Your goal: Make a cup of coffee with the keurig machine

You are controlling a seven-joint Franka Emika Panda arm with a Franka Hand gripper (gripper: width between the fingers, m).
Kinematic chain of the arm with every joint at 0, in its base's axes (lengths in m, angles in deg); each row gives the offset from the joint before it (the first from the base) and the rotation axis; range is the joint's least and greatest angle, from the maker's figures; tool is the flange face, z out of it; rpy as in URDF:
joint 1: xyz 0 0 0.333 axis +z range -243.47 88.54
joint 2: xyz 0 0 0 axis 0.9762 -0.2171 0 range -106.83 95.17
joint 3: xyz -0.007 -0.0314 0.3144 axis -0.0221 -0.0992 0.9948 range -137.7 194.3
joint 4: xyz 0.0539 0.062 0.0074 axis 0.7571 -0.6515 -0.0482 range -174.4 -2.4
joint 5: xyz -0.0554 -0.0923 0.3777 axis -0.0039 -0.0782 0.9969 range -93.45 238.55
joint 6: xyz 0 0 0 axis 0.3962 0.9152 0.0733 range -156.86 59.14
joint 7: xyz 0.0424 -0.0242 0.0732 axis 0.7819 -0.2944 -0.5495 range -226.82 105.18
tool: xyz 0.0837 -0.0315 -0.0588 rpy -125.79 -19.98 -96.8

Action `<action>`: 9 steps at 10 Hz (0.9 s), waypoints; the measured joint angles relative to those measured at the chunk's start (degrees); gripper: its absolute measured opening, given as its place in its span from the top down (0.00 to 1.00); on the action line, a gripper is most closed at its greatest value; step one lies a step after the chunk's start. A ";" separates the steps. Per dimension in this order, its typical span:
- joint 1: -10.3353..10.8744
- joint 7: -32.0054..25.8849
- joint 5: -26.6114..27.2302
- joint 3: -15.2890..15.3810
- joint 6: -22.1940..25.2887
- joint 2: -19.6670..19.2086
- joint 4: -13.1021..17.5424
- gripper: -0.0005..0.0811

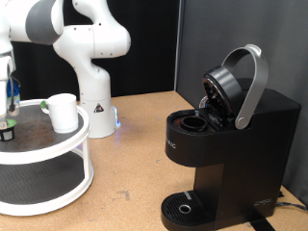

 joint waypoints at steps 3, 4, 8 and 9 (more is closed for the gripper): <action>-0.01 0.02 -0.15 -0.27 -3.07 -2.46 -0.51 0.01; -0.01 0.02 -0.04 -0.31 -3.29 -3.12 -0.51 0.01; 0.01 -0.07 1.02 -0.56 -3.50 -3.88 -0.51 0.32; 0.01 -0.23 1.24 -0.65 -3.51 -3.88 -0.43 0.32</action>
